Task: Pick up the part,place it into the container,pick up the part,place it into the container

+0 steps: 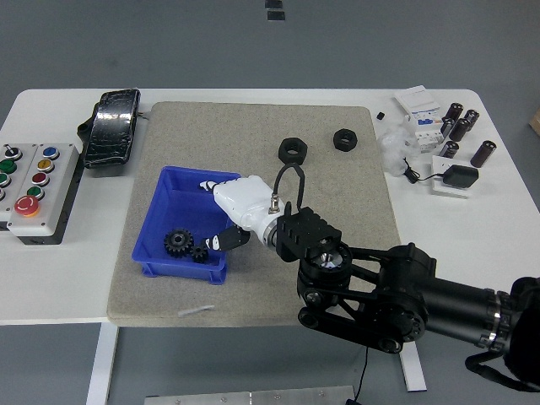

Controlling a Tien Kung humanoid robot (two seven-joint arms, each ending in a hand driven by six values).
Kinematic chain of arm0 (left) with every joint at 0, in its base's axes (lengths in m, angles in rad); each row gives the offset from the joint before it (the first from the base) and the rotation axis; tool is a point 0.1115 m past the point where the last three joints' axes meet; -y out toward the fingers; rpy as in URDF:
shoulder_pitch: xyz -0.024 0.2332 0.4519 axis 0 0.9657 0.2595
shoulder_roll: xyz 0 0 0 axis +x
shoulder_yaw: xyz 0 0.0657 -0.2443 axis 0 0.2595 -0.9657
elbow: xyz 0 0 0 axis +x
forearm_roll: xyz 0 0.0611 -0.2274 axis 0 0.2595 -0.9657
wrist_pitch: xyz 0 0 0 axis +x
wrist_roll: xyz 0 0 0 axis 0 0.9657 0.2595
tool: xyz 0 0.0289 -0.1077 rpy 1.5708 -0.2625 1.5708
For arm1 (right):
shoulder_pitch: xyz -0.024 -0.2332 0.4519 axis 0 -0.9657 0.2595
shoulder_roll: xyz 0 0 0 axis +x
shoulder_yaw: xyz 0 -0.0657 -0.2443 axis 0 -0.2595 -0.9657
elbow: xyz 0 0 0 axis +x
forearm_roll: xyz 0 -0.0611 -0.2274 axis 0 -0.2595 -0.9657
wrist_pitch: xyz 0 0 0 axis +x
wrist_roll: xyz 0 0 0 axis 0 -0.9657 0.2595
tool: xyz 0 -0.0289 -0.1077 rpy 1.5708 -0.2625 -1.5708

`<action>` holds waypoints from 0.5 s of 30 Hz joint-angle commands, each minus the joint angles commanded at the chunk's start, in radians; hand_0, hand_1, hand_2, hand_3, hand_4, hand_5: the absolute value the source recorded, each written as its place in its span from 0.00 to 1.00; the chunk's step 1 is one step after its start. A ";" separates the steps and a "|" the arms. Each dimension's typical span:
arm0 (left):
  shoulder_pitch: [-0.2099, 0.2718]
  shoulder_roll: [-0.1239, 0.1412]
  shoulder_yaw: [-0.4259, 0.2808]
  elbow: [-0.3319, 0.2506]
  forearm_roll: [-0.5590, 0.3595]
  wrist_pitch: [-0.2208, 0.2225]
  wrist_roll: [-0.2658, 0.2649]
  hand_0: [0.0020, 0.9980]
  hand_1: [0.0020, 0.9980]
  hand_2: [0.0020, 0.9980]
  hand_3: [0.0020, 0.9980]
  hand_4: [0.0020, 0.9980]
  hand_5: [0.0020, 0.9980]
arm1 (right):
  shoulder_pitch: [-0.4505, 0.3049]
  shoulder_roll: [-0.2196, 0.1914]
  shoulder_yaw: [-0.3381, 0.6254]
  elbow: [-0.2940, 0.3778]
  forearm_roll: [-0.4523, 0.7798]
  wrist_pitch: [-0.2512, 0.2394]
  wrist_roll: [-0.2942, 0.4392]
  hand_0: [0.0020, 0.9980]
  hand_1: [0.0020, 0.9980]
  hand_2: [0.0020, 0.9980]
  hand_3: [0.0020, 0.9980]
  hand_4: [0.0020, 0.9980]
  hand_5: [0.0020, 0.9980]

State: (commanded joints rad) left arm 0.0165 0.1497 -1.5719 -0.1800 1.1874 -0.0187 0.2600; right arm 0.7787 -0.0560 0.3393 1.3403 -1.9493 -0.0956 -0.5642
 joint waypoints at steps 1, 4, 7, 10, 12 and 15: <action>0.000 0.000 0.000 0.000 0.000 0.000 0.000 0.62 0.63 0.63 0.66 0.63 0.42 | -0.002 -0.001 0.010 0.002 0.006 -0.017 0.009 0.54 0.69 0.72 0.85 0.90 0.49; 0.001 0.000 -0.001 0.000 0.001 0.000 0.000 0.62 0.63 0.63 0.66 0.63 0.42 | -0.012 -0.003 0.050 0.007 0.034 -0.072 0.041 0.54 0.69 0.72 0.85 0.90 0.49; 0.002 -0.001 -0.001 0.000 0.002 0.000 0.000 0.62 0.63 0.63 0.66 0.63 0.42 | -0.021 -0.008 0.092 0.007 0.040 -0.101 0.057 0.53 0.68 0.71 0.82 0.86 0.48; 0.002 -0.001 -0.003 0.000 0.004 0.000 -0.001 0.62 0.63 0.63 0.66 0.63 0.42 | -0.039 -0.020 0.146 0.012 0.041 -0.118 0.072 0.53 0.68 0.71 0.82 0.86 0.48; 0.003 -0.002 -0.004 0.000 0.005 -0.001 -0.002 0.62 0.63 0.63 0.65 0.62 0.42 | -0.064 -0.034 0.188 0.024 0.047 -0.137 0.093 0.53 0.67 0.70 0.80 0.85 0.48; 0.004 -0.006 -0.005 0.000 0.007 -0.001 -0.003 0.62 0.63 0.63 0.65 0.62 0.42 | -0.115 -0.056 0.258 0.047 0.065 -0.162 0.138 0.53 0.67 0.70 0.80 0.85 0.48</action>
State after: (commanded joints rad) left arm 0.0206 0.1440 -1.5765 -0.1800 1.1945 -0.0197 0.2572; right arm 0.6637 -0.1121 0.5974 1.3871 -1.8839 -0.2580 -0.4258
